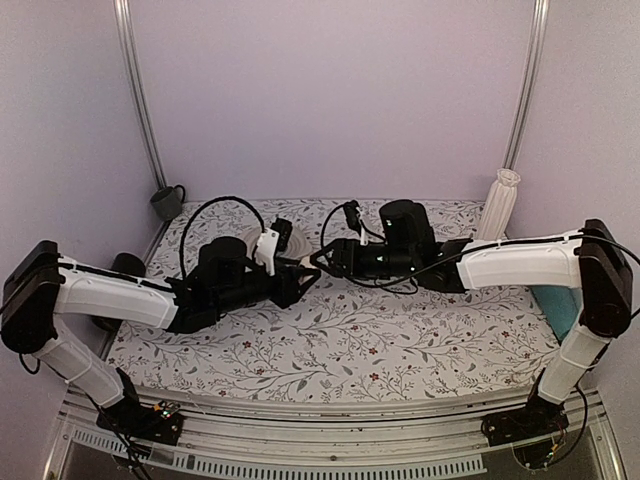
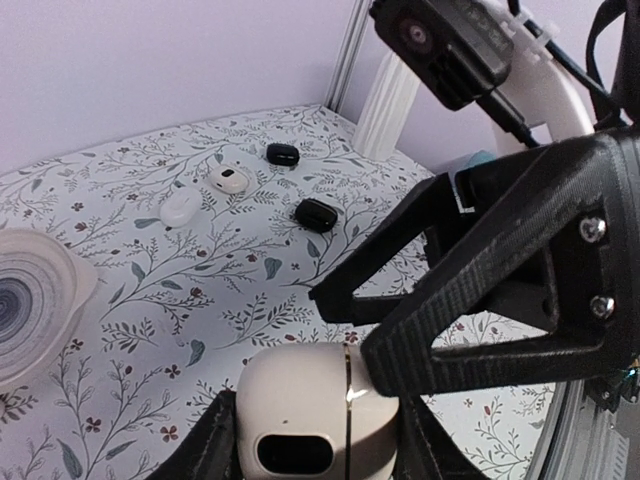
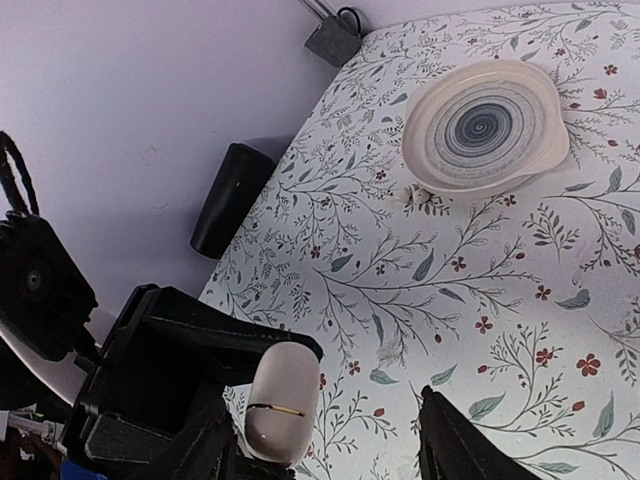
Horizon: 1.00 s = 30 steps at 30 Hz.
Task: Insert the wireless bluetooth earbuds into the charging case
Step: Pass from the left arm to the right
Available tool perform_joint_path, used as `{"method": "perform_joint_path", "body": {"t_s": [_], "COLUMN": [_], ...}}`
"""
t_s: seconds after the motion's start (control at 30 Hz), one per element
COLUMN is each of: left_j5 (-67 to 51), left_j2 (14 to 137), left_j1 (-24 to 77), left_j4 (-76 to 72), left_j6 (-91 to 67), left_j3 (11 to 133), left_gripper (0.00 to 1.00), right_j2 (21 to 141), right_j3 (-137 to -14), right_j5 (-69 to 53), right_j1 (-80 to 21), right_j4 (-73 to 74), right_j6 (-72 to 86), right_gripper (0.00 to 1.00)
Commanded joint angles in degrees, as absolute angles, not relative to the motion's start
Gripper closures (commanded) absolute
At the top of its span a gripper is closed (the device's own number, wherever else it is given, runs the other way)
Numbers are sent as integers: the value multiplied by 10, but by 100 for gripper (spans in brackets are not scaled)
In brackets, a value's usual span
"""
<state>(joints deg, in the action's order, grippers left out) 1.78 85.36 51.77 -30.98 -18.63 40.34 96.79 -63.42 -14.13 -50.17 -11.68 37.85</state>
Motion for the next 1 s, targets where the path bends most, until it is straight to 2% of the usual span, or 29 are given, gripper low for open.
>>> {"method": "perform_joint_path", "body": {"t_s": [0.0, 0.23, 0.5, 0.7, 0.83, 0.97], "left_j5": [14, 6, 3, 16, 19, 21], "left_j2": [849, 854, 859, 853, 850, 847], "left_j1": [527, 528, 528, 527, 527, 527], "left_j4": [-318, -316, -312, -297, -290, -284], "left_j6": [-171, -167, -155, -137, -133, -132], "left_j3": [419, 425, 429, 433, 433, 433], "left_gripper": [71, 71, 71, 71, 63, 47], "right_j2": [988, 1000, 1024, 1023, 1022, 1013], "right_j3": [-654, -664, -688, -688, -688, -688], "right_j5": [-165, -184, -238, -255, -258, -251], "right_j1": [-513, -515, -515, -516, -516, -511], "right_j4": [-129, -127, -125, -112, -107, -103], "right_j6": [381, 380, 391, 399, 400, 397], "right_gripper": [40, 52, 61, 79, 93, 96]}}
